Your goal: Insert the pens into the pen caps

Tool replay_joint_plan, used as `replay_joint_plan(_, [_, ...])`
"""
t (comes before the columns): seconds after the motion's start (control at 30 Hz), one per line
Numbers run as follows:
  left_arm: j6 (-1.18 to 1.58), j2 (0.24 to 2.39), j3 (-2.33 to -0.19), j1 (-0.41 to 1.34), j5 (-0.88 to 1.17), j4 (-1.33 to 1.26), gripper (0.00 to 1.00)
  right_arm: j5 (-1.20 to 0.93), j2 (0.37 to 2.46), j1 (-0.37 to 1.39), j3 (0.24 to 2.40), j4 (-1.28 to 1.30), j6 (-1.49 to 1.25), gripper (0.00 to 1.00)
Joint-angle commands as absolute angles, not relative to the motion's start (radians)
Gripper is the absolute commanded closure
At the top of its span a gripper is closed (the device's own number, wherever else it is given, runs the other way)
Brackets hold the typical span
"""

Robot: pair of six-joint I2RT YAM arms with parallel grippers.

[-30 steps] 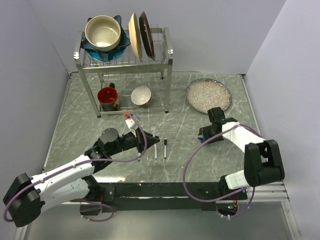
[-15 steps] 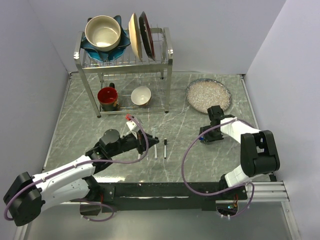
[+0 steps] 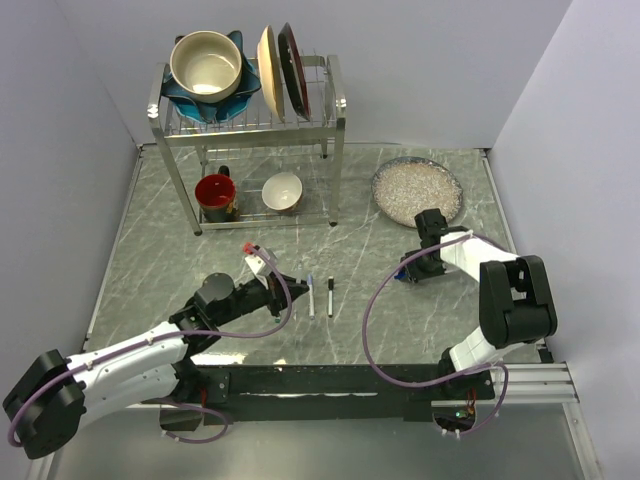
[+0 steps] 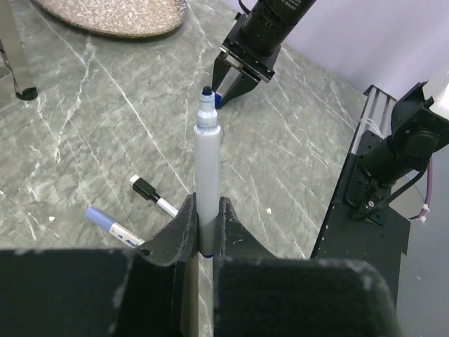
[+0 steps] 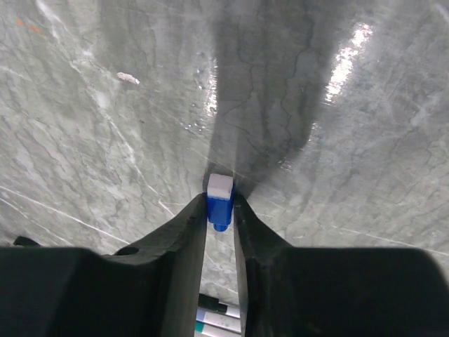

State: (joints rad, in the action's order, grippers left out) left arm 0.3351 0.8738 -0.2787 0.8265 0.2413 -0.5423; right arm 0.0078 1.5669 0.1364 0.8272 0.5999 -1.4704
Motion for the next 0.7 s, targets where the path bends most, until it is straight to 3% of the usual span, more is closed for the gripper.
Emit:
replay_joint_plan(0.0, [0.321, 0.862, -0.290, 0.831, 0.244, -0.595, 0.99, 0.078, 1.626, 0.129, 0.819, 0.624, -1.448, 0.75])
replay_joint_plan(0.13, [0.316, 0.858, -0.279, 0.831, 0.247, -0.603, 0.99, 0.086, 1.631, 0.127, 0.831, 0.644, -1.398, 0.85])
replay_joint_plan(0.17, [0.316, 0.856, -0.276, 0.831, 0.250, -0.603, 0.99, 0.087, 1.628, 0.129, 0.827, 0.620, -1.379, 0.96])
replay_joint_plan(0.2, [0.318, 0.856, -0.275, 0.831, 0.253, -0.603, 0.99, 0.083, 1.618, 0.127, 0.822, 0.606, -1.359, 1.00])
replay_joint_plan(0.33, [0.325, 0.873, -0.270, 0.831, 0.275, -0.615, 0.99, 0.080, 1.550, 0.130, 0.792, 0.520, -1.226, 1.00])
replay_joint_plan(0.53, [0.382, 0.980, -0.258, 0.833, 0.356, -0.739, 0.99, 0.111, 1.234, 0.196, 0.669, 0.238, -0.970, 1.00])
replay_joint_plan(0.63, [0.402, 1.049, -0.268, 0.833, 0.411, -0.788, 0.99, -0.062, 1.034, 0.224, 0.548, 0.064, -0.846, 1.00])
replay_joint_plan(0.67, [0.405, 1.064, -0.281, 0.833, 0.425, -0.795, 0.99, -0.127, 0.932, 0.239, 0.508, -0.103, -0.824, 1.00])
